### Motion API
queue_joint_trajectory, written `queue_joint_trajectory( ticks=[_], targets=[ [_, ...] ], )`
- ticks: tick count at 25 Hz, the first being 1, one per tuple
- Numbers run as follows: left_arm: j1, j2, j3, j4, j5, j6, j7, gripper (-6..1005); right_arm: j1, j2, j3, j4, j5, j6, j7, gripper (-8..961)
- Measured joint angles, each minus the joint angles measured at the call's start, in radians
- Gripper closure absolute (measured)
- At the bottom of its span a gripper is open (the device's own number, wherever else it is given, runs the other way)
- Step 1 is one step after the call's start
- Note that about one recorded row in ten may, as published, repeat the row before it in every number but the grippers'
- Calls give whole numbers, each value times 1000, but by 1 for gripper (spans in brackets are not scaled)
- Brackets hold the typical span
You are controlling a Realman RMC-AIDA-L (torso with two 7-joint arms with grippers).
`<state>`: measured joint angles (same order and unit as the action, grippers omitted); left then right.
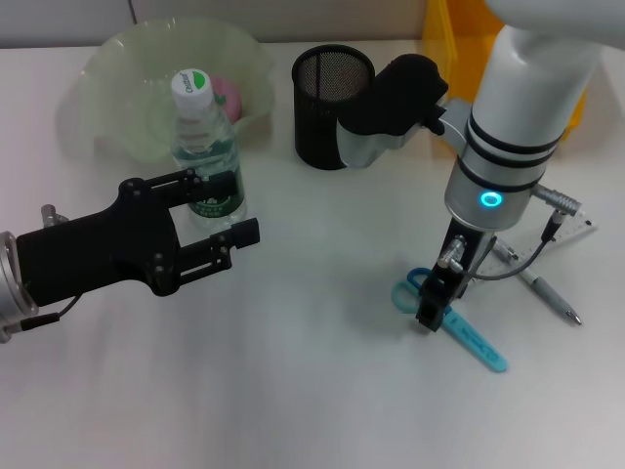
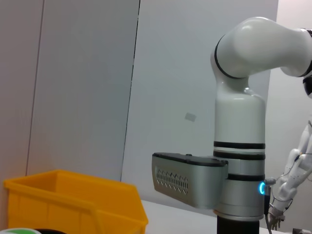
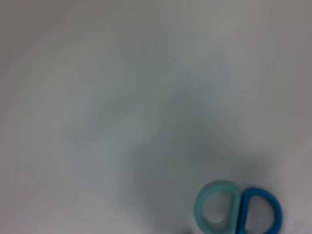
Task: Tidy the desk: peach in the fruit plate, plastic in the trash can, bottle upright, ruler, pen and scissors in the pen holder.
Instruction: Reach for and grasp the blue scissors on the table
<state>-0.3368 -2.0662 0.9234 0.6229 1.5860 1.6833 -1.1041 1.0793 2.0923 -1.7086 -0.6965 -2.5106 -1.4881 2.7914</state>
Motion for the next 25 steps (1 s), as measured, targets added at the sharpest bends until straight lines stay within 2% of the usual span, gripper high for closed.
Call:
queue_joint_trajectory(
  ticks=[3, 21, 25],
  targets=[
    [-3, 0, 0, 0, -1, 0, 0, 409, 1, 0, -27, 0, 12, -1, 0, 411],
    [-7, 0, 0, 0, -2, -1, 1, 409, -8, 0, -32, 0, 15, -6, 4, 415],
    [-7, 0, 0, 0, -1, -2, 1, 409, -5, 0, -40, 0, 22, -7, 4, 466]
  ],
)
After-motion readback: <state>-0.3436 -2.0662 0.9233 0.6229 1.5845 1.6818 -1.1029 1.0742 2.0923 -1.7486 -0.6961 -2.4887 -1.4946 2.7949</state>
